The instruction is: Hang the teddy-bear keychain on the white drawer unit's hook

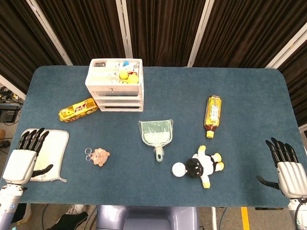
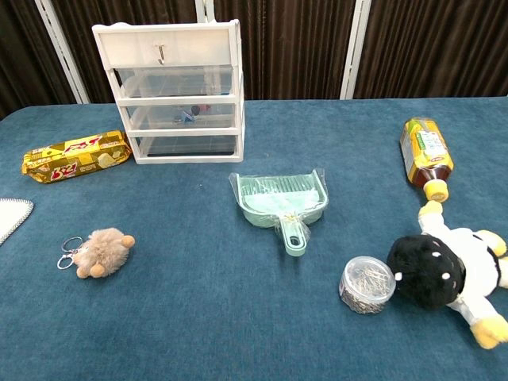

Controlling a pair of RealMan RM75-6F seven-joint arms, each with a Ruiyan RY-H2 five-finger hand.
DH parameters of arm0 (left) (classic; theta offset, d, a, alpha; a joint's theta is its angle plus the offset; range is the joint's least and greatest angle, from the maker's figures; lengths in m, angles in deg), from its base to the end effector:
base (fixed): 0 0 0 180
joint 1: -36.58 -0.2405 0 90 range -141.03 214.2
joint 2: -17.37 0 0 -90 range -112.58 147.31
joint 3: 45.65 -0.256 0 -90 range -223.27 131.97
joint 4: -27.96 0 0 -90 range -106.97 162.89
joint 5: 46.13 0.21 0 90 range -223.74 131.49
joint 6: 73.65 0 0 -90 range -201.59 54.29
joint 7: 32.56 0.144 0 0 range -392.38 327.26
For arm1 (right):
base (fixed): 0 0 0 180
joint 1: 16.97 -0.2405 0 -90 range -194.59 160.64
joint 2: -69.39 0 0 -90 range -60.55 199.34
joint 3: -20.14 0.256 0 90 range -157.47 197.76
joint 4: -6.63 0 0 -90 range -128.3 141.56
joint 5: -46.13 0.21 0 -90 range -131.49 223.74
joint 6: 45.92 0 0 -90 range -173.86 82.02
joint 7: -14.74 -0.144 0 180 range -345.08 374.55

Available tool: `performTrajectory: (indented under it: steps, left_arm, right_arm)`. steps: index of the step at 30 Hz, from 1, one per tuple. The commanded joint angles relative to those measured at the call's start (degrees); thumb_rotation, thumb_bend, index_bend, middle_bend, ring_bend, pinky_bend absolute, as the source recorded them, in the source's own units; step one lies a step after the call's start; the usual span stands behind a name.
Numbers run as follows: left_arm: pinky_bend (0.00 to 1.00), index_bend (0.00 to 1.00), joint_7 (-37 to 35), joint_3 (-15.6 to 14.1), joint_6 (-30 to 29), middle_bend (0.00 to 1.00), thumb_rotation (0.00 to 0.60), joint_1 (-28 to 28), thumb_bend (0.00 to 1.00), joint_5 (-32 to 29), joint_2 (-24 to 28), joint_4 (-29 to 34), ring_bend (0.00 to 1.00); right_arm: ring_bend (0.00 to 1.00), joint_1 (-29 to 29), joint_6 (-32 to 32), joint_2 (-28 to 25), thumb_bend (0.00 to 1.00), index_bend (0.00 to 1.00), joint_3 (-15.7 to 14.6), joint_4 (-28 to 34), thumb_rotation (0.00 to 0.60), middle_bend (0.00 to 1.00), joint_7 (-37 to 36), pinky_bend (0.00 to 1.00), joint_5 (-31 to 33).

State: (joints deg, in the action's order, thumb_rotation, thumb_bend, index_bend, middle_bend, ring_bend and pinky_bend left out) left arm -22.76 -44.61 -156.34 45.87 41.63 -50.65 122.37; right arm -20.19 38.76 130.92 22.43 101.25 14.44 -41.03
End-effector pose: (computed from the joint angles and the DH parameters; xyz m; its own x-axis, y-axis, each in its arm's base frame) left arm -0.2829 0.1951 0.1228 0.4658 0.0393 0.8840 0.8800 -0.1252 -0.4581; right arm -0.3100 -0.1697 0.1663 0.3973 -0.0304 0.9172 -0.9176 -0.0050 0.3974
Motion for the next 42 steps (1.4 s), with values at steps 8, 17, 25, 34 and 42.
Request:
performTrajectory:
  steps: [8, 17, 25, 34, 42]
  left_arm:
    - [0.00, 0.00, 0.28, -0.08, 0.07, 0.00, 0.600, -0.04, 0.14, 0.16, 0.00, 0.17, 0.00]
    - [0.00, 0.00, 0.20, 0.13, 0.64, 0.00, 0.600, 0.09, 0.14, -0.52, 0.13, 0.27, 0.00]
    - [0.00, 0.00, 1.00, 0.43, 1.15, 0.00, 0.600, 0.41, 0.15, -0.95, -0.04, 0.33, 0.00]
    - [0.31, 0.02, 2.48, 2.84, 2.87, 0.46, 0.600, 2.51, 0.19, -2.82, -0.10, 0.46, 0.41]
    - [0.67, 0.30, 6.81, 6.65, 13.56, 0.93, 0.600, 9.25, 0.24, -10.26, -0.59, -0.21, 0.81]
  right_arm:
    - [0.00, 0.04, 0.00, -0.05, 0.00, 0.00, -0.01, -0.03, 0.600, 0.00, -0.39, 0.00, 0.02]
    - [0.00, 0.03, -0.19, 0.02, 0.00, 0.00, -0.02, 0.09, 0.600, 0.00, 0.02, 0.00, 0.23]
    - [0.00, 0.24, 0.01, -0.32, 0.00, 0.00, 0.04, 0.00, 0.600, 0.00, -0.56, 0.00, 0.44]
    - [0.00, 0.16, -0.33, -0.19, 0.00, 0.00, -0.12, 0.14, 0.600, 0.00, 0.13, 0.00, 0.42]
    - [0.00, 0.21, -0.40, -0.14, 0.00, 0.00, -0.05, 0.13, 0.600, 0.00, 0.50, 0.00, 0.73]
